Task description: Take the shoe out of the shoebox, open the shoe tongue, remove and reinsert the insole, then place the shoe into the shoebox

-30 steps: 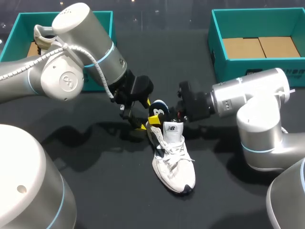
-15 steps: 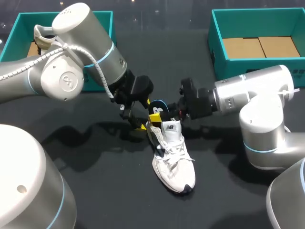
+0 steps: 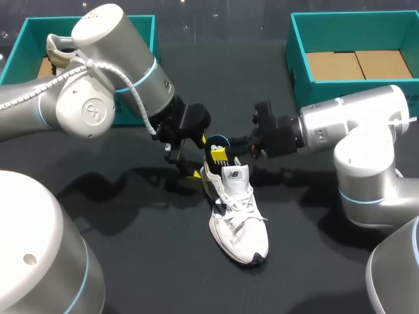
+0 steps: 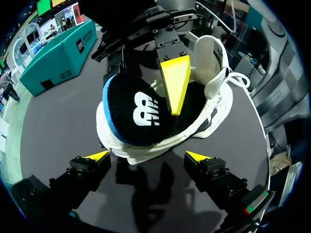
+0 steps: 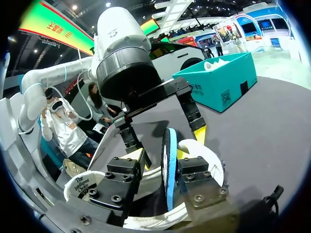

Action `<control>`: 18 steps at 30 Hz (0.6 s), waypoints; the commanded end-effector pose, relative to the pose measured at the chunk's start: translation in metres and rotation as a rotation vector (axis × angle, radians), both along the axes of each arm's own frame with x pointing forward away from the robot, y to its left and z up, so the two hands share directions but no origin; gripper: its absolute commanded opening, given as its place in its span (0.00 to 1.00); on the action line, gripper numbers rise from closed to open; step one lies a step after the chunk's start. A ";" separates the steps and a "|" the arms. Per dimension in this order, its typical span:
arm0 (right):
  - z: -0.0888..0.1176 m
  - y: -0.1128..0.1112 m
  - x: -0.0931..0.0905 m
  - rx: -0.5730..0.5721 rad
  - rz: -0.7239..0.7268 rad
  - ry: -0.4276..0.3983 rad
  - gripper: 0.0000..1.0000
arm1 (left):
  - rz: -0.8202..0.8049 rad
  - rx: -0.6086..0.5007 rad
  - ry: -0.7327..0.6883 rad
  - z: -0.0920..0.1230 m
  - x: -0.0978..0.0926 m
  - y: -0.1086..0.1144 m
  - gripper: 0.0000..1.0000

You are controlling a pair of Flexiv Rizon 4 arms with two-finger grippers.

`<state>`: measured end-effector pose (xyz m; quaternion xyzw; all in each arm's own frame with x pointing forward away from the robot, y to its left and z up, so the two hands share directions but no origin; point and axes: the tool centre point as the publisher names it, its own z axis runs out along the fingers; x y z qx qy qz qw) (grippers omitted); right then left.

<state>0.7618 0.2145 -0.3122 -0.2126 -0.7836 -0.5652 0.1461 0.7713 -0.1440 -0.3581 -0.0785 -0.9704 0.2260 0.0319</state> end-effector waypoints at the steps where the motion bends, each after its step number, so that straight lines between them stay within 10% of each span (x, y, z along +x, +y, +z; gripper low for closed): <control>1: -0.004 -0.002 0.005 -0.014 -0.007 0.027 0.33 | -0.001 0.001 -0.001 0.000 0.000 0.000 1.00; 5: -0.014 -0.010 0.006 -0.022 -0.027 0.072 0.27 | -0.001 0.001 -0.001 0.000 0.000 0.000 1.00; 8: -0.023 -0.019 0.004 -0.029 -0.044 0.100 0.00 | -0.001 0.001 -0.001 0.000 0.000 0.000 1.00; 18: -0.035 -0.029 -0.012 -0.102 -0.096 0.198 0.00 | -0.001 0.001 -0.001 0.000 0.000 0.000 1.00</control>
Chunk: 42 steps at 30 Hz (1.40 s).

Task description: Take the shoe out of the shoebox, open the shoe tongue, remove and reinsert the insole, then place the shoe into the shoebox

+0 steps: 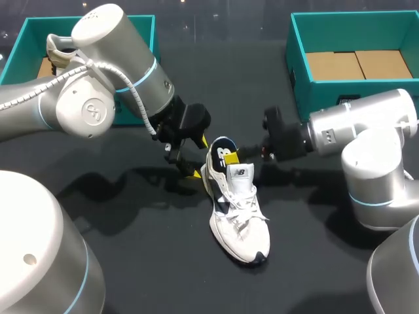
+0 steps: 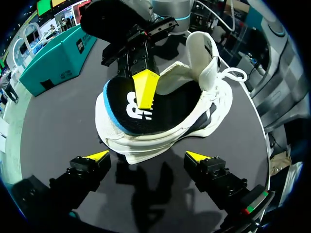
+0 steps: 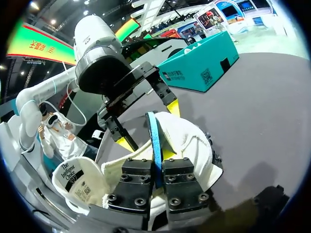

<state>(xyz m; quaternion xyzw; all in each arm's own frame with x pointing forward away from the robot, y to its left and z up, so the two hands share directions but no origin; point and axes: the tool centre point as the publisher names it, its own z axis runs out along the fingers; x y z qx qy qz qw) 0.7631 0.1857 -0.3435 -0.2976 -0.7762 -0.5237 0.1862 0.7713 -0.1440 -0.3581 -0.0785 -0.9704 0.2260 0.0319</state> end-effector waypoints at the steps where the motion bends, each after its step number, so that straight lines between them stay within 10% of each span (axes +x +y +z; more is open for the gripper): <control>1: -0.005 0.001 -0.017 -0.046 -0.017 0.030 0.00 | -0.001 0.001 -0.001 0.000 0.000 0.000 1.00; 12: -0.016 0.012 -0.041 -0.112 -0.016 0.137 0.00 | -0.001 0.001 -0.001 0.000 0.000 0.000 1.00; 15: -0.012 0.013 -0.037 -0.086 -0.016 0.093 0.00 | -0.001 0.001 -0.001 0.000 0.000 0.000 1.00; 17: -0.007 0.015 -0.033 -0.074 -0.009 0.051 0.26 | -0.001 0.001 -0.001 0.000 0.000 0.000 1.00; 31: 0.020 0.022 -0.010 -0.037 0.033 -0.120 0.40 | -0.001 0.001 -0.001 0.000 0.000 0.000 1.00; 39: 0.023 0.014 -0.005 -0.068 0.006 -0.127 0.35 | -0.001 0.001 -0.001 0.000 0.000 0.000 1.00; 42: 0.020 0.008 0.002 -0.064 -0.007 -0.107 0.00 | -0.001 0.001 -0.001 0.000 0.000 0.000 1.00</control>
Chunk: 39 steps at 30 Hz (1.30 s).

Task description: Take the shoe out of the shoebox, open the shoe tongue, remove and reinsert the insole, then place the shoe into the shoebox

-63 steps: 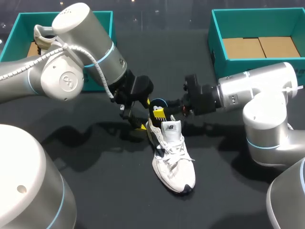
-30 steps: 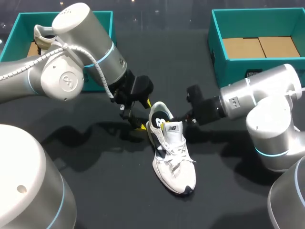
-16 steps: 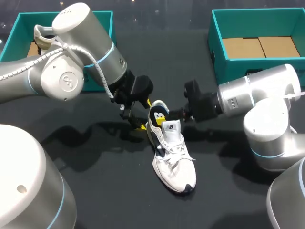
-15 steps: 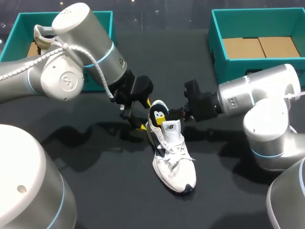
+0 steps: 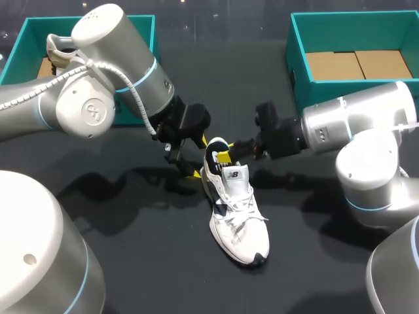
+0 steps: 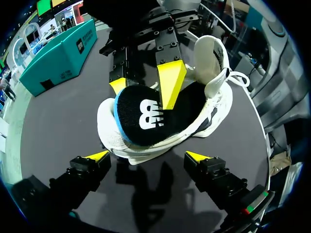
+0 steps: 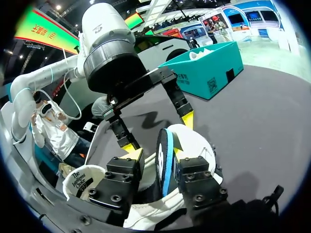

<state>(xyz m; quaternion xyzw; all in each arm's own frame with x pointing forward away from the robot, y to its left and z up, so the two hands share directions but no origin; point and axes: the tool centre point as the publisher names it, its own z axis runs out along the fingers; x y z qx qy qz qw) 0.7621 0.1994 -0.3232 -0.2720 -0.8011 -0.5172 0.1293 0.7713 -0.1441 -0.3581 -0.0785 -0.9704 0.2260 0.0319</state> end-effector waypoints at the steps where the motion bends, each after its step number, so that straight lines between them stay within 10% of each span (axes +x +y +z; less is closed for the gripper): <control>1: -0.002 -0.006 0.005 -0.002 -0.006 0.023 0.00 | -0.001 0.001 -0.001 0.000 0.000 0.000 1.00; 14: -0.038 -0.002 -0.019 -0.068 -0.037 0.187 0.00 | -0.001 0.001 -0.001 0.000 0.000 0.000 1.00; 27: -0.028 -0.008 -0.030 -0.101 -0.085 0.154 0.00 | -0.001 0.001 -0.001 0.000 0.000 0.000 1.00; 28: -0.025 -0.007 -0.026 -0.095 -0.079 0.134 0.27 | -0.001 0.001 -0.001 0.000 0.000 0.000 1.00; 31: -0.021 -0.005 -0.021 -0.080 -0.063 0.089 0.44 | -0.001 0.001 -0.001 0.000 0.000 0.000 1.00; 39: -0.005 -0.002 -0.004 -0.060 -0.032 0.018 0.44 | -0.001 0.001 -0.001 0.000 0.000 0.000 1.00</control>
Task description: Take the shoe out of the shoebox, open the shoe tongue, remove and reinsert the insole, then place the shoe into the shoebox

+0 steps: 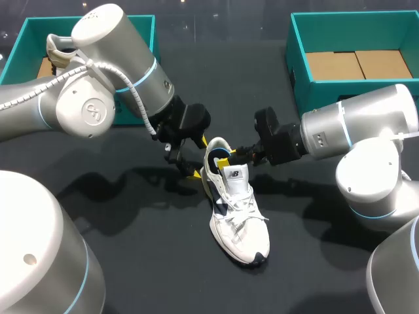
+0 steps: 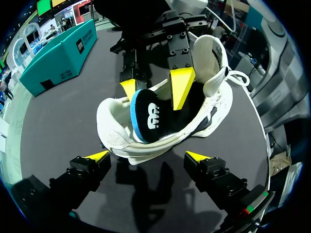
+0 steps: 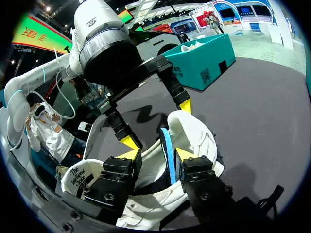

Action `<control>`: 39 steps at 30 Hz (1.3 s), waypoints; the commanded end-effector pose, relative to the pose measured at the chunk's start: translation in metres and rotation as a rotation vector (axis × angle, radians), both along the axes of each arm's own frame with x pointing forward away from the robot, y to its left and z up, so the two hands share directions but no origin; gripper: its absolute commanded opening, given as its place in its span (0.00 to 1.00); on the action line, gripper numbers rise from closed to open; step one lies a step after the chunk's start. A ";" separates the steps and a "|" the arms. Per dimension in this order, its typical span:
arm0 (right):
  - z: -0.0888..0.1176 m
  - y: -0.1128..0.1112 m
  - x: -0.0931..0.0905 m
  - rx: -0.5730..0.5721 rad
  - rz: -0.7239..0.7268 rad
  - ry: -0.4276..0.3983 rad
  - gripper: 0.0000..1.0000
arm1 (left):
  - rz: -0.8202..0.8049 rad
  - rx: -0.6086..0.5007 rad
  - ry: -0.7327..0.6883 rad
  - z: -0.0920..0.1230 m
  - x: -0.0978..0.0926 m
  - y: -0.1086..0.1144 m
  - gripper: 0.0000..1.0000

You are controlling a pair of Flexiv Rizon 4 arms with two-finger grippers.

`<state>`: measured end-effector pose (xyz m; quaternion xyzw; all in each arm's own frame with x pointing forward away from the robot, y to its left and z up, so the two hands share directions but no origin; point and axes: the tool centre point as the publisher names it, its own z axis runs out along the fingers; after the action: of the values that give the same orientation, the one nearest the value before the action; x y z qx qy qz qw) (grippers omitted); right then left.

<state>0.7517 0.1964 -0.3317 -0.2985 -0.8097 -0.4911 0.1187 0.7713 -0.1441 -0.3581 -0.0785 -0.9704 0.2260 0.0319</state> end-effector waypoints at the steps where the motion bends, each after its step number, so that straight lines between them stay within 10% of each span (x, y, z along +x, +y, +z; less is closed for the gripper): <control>1: 0.005 0.001 0.009 0.009 0.015 -0.008 0.44 | -0.001 0.001 -0.001 0.000 0.000 0.000 1.00; 5: 0.005 0.002 0.015 0.019 0.026 -0.011 0.37 | -0.001 0.001 -0.001 0.000 0.000 0.000 1.00; 8: 0.003 0.005 0.020 0.023 0.032 0.004 0.00 | -0.001 0.001 -0.001 0.000 0.000 0.000 1.00; 21: -0.027 -0.006 -0.016 -0.046 -0.061 0.171 0.00 | -0.001 0.001 -0.001 0.000 0.000 0.000 1.00; 31: -0.015 -0.005 -0.015 -0.068 -0.074 0.129 0.00 | -0.001 0.001 -0.001 0.000 0.000 0.000 1.00; 35: -0.013 -0.002 -0.005 -0.049 -0.049 0.084 0.38 | -0.001 0.001 -0.001 0.000 0.000 0.000 1.00; 39: -0.008 0.002 0.009 -0.030 -0.033 0.048 0.47 | -0.001 0.001 -0.001 0.000 0.000 0.000 1.00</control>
<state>0.7528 0.1943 -0.3364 -0.3314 -0.8104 -0.4677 0.1211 0.7713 -0.1441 -0.3581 -0.0785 -0.9704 0.2260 0.0319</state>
